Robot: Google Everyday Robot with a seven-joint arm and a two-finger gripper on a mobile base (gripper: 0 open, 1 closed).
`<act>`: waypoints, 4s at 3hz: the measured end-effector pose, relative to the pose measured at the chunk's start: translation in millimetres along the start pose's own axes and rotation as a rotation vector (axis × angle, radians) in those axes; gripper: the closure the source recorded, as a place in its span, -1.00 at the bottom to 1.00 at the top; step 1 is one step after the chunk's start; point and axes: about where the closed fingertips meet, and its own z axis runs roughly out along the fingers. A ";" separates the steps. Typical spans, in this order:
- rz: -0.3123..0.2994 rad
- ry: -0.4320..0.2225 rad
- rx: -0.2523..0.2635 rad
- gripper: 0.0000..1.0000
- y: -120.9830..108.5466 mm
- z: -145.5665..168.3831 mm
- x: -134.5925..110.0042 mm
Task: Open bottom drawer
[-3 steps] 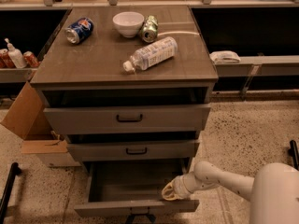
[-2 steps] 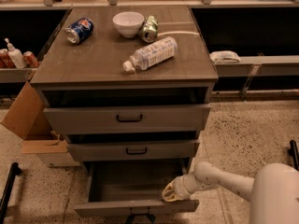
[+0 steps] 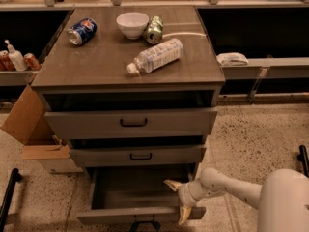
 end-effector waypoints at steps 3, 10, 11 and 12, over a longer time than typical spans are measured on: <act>0.068 0.031 -0.104 -1.00 39.2 27.4 14.2; 0.199 -0.032 -0.118 1.00 112.3 36.5 21.6; 0.199 -0.032 -0.118 1.00 113.0 35.3 18.4; 0.219 -0.089 -0.103 0.49 132.6 38.2 11.1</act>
Offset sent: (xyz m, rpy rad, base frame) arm -0.0270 -0.0035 -0.0429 -0.0621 0.1123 0.0088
